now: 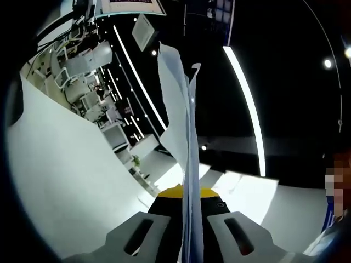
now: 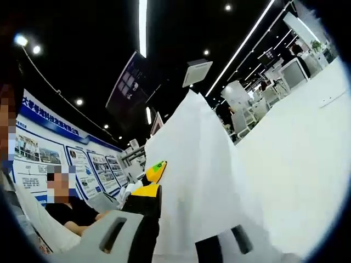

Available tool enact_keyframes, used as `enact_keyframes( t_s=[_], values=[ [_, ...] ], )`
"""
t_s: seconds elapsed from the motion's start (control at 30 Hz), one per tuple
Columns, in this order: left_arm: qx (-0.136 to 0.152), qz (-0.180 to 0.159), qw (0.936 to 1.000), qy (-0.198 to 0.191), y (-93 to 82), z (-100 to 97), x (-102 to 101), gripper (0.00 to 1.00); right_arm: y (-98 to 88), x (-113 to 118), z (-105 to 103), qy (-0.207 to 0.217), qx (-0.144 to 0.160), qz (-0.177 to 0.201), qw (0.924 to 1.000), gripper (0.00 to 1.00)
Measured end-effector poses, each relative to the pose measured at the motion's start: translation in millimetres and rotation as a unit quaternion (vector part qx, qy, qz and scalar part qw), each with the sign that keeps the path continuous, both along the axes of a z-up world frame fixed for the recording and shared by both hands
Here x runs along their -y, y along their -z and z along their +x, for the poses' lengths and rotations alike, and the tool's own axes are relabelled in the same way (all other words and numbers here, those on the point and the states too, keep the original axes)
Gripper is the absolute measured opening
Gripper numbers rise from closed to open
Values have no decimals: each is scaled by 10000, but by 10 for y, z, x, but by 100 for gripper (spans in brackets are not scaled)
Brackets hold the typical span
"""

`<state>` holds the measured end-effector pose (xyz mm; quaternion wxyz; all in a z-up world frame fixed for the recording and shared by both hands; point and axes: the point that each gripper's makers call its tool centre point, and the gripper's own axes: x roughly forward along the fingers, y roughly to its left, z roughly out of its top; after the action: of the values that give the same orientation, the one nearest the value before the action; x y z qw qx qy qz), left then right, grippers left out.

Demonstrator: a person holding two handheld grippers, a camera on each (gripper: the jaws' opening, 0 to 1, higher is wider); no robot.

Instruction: Organize the stack of printing papers by aligning and flattening the scattered papers on the table

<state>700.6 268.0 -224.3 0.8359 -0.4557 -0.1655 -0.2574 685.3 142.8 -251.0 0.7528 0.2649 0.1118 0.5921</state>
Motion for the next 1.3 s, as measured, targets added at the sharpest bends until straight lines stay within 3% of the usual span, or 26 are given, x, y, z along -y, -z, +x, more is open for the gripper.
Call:
enact_keyframes(
  t_s=[0.67, 1.1, 1.3],
  values=[
    [15, 0, 10000, 27, -8, -19, 31, 6, -49, 149, 180, 382, 31, 89, 9992, 29],
    [6, 13, 10000, 33, -8, -22, 43, 6, -77, 285, 324, 810, 189, -3, 9965, 48],
    [4, 17, 10000, 35, -7, -17, 33, 6, -124, 361, 379, 931, 229, 62, 9954, 48]
  ],
)
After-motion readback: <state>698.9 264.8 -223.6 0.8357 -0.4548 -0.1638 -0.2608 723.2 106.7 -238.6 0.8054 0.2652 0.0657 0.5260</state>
